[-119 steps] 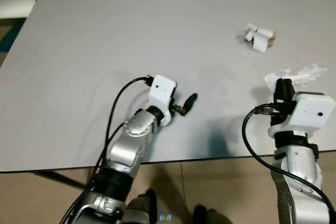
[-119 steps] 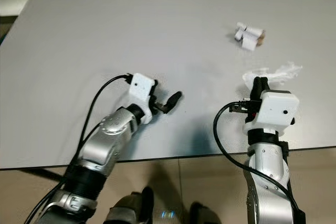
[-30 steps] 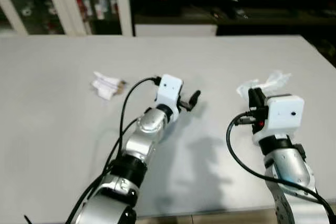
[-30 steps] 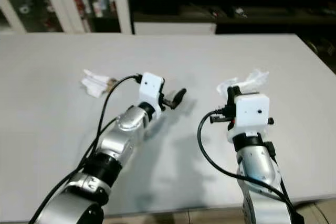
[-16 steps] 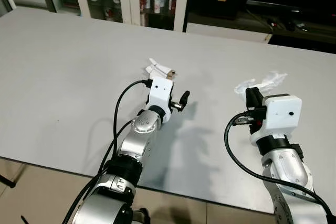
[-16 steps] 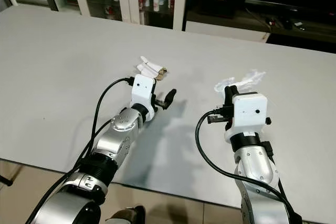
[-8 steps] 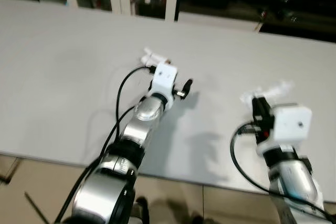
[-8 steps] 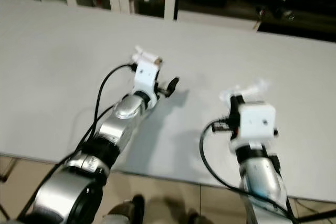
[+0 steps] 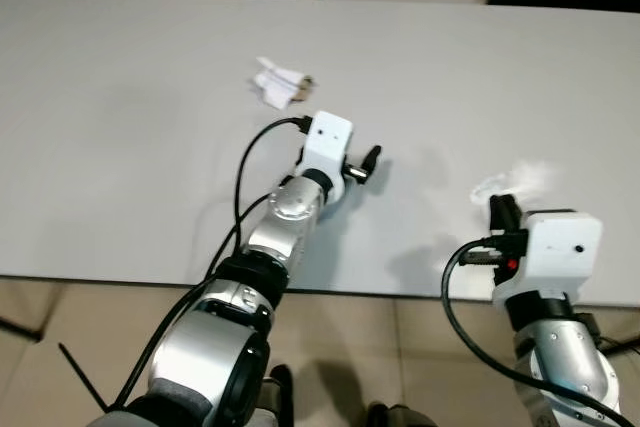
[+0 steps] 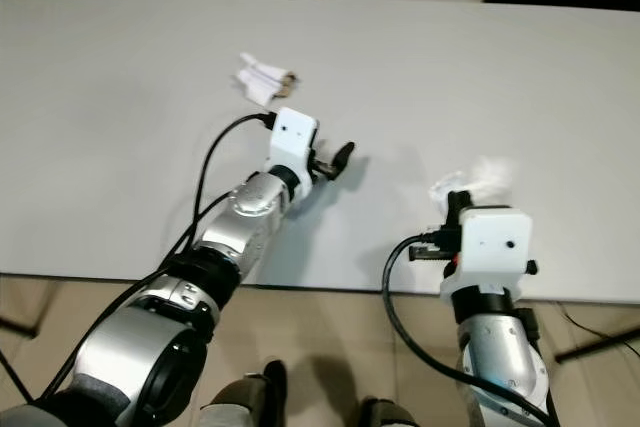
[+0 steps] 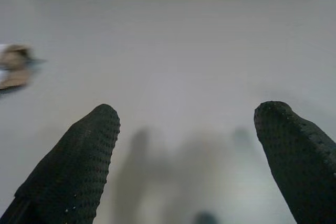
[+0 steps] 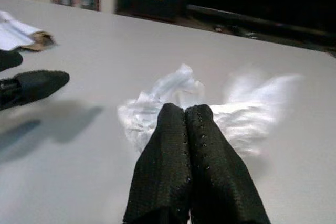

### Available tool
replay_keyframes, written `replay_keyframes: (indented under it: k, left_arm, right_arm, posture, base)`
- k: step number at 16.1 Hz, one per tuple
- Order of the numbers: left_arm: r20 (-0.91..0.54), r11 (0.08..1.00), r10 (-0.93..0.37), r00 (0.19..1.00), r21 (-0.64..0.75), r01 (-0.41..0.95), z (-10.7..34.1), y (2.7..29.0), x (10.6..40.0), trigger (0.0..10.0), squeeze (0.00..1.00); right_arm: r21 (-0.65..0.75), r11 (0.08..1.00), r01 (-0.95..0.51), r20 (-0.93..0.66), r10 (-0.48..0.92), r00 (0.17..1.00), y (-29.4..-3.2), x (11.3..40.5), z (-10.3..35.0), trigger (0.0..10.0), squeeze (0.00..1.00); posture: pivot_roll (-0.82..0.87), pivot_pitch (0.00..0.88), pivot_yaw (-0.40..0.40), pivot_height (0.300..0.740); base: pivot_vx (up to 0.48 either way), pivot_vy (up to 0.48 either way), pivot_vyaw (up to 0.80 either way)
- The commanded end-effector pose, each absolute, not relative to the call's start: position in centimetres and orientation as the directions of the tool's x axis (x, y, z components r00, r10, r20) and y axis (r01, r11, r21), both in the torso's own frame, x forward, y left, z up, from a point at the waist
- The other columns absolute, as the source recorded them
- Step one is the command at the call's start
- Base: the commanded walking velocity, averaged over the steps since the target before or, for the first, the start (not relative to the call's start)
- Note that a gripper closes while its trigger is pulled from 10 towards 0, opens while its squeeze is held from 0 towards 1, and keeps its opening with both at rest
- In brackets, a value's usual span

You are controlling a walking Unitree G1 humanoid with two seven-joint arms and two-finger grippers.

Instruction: Picking trash to rubbish bin

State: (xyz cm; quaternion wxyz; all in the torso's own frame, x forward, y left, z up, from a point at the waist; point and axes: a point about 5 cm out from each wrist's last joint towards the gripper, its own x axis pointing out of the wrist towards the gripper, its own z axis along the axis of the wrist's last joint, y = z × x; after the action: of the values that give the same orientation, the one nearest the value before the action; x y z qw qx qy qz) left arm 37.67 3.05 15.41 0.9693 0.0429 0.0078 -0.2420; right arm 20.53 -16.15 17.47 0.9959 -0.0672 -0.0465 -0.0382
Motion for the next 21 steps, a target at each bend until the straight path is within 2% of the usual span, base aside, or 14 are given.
replay_keyframes:
  k: [1,13,21]
  left_arm:
    - [-0.035,0.87,-0.482,0.875,0.093,0.484,15.6,2.7,37.7,10.0,0.0]
    - [-0.051,0.9,-0.425,0.904,0.079,0.428,15.5,3.7,38.3,10.0,0.0]
    - [-0.047,0.918,-0.393,0.918,0.035,0.395,15.2,4.2,38.3,10.0,0.0]
  right_arm:
    - [-0.135,0.986,0.097,0.104,-0.084,0.991,-16.3,20.5,17.7,10.0,0.0]
    - [-0.158,0.985,0.076,0.122,-0.057,0.991,-16.2,21.4,18.0,10.0,0.0]
    - [-0.18,0.982,0.053,0.127,-0.03,0.991,-16.2,21.7,18.1,10.0,0.0]
  posture:
    - [-0.05,0.195,-0.01,0.74]
    - [-0.03,0.167,-0.012,0.74]
    - [-0.02,0.16,-0.028,0.74]
  base:
    - [0.0,-0.311,0.0]
    - [0.0,-0.427,0.0]
    - [0.0,0.0,0.08]
